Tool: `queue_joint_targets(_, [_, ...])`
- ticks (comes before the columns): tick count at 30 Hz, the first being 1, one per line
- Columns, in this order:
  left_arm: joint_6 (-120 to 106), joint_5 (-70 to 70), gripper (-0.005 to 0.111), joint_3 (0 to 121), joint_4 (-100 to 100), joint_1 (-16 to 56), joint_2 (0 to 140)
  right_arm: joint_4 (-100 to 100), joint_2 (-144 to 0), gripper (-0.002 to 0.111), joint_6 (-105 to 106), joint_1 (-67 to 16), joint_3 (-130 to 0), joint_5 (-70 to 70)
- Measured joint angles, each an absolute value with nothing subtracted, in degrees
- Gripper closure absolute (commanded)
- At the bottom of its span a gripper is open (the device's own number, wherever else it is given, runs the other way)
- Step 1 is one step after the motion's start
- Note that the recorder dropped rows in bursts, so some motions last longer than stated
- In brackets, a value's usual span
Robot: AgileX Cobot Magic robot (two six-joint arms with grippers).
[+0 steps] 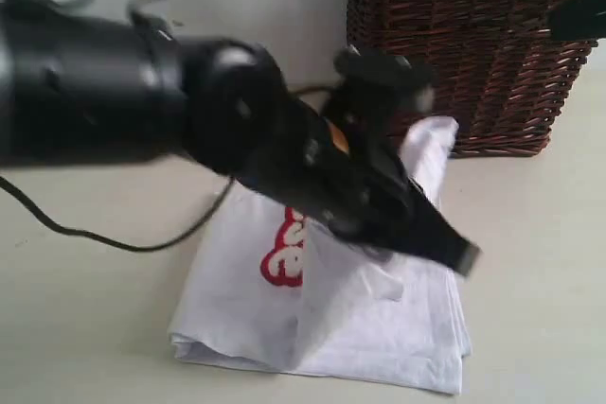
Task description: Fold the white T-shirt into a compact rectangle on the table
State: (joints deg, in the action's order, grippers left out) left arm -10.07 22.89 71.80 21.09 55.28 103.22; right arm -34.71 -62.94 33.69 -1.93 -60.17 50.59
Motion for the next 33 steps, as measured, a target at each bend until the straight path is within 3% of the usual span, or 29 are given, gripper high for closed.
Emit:
queue_joint_targets(3, [-11.30, 19.45, 0.048, 71.80, 21.09, 59.74, 108.29, -34.44, -60.19, 0.108, 33.28, -1.93, -60.17, 50.68])
queue_joint_targets(5, [-11.78, 18.54, 0.036, 71.80, 21.09, 61.51, 110.15, -34.22, -59.31, 0.108, 33.07, -1.93, -60.17, 50.68])
queue_joint_targets(7, [-12.06, 18.54, 0.037, 71.80, 20.79, 62.29, 110.84, -34.10, -59.07, 0.108, 33.06, -1.93, -60.17, 50.68])
queue_joint_targets(15, [-10.44, 20.02, 0.068, 71.80, 16.08, 59.83, 106.05, -33.98, -59.07, 0.108, 32.93, -1.93, -60.17, 51.40])
queue_joint_targets(23, [-10.44, 28.52, 0.061, 70.74, 14.18, 58.01, 99.41, -33.98, -60.60, 0.108, 32.84, -1.93, -60.17, 51.90])
queue_joint_targets(33, [-14.06, 27.02, 0.061, 67.75, 14.05, 57.36, 109.22, -33.98, -64.70, 0.108, 32.84, -1.93, -60.17, 53.15])
